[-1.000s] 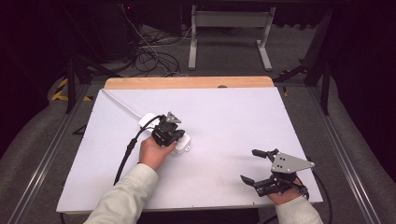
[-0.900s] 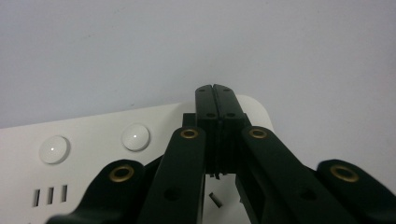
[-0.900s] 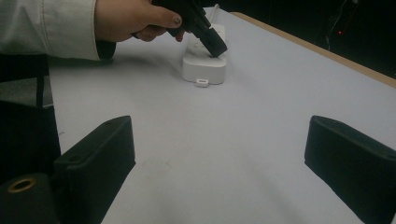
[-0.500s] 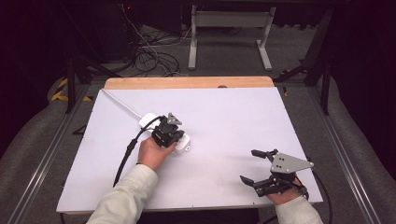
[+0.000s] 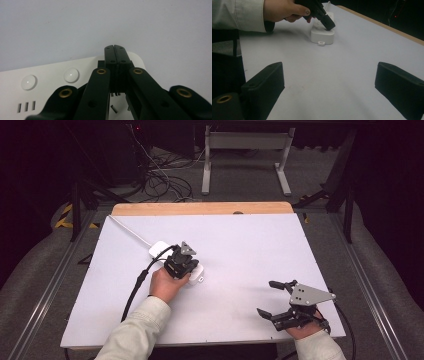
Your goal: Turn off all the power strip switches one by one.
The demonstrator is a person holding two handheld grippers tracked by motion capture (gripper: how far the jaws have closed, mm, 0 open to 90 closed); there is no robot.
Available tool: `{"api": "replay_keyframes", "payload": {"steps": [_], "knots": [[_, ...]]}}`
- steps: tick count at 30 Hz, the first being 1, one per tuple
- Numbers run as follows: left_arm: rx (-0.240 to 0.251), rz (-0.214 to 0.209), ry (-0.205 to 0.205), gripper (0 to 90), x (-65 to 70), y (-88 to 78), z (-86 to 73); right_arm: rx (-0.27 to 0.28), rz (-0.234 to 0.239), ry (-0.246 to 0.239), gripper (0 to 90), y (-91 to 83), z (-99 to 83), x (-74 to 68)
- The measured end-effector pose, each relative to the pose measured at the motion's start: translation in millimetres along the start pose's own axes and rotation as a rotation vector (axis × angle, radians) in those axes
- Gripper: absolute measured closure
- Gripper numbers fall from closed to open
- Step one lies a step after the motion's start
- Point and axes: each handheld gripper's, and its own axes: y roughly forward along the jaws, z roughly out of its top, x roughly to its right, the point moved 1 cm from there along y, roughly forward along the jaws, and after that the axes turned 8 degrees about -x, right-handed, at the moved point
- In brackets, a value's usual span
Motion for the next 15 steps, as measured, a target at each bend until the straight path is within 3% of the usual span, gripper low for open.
{"api": "replay_keyframes", "payload": {"steps": [6,15], "knots": [[-0.003,0.004,-0.002,90.0,0.9,-0.2,0.1,-0.001,0.002,-0.002,9.2,0.1,0.0,-0.2],[-0.021,-0.023,-0.030,90.0,-2.1,0.5,1.6,-0.001,0.004,-0.004,9.2,0.3,0.2,-0.5]]}}
